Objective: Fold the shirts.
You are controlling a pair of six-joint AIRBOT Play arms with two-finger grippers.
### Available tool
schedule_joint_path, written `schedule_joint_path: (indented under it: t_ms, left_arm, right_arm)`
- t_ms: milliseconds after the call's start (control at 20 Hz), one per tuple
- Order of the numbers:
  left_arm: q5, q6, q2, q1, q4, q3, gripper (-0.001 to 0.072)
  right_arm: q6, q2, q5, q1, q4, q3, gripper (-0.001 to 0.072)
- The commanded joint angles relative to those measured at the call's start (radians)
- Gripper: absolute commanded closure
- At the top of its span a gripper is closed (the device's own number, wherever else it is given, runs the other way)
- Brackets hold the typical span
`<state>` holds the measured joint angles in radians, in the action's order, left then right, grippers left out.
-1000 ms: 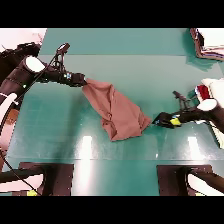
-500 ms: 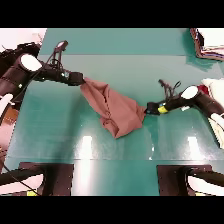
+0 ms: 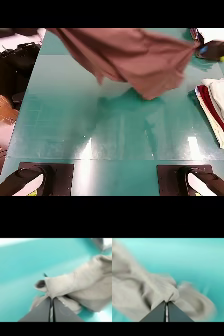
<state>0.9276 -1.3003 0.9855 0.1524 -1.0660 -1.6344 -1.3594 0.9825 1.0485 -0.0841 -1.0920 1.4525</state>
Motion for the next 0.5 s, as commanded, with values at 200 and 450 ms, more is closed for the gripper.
schedule_joint_path:
  t_ms: [200, 450]
  left_arm:
    - [-0.001, 0.000, -0.225, 0.000, 0.000, -0.149, 0.0680]
    - [0.006, -0.002, -0.282, 0.000, 0.001, -0.183, 0.0681]
  right_arm:
    - [0.001, -0.178, 0.011, 0.124, -0.012, 0.251, 0.0692]
    - [0.001, -0.169, 0.058, 0.214, -0.010, 0.391, 0.0692]
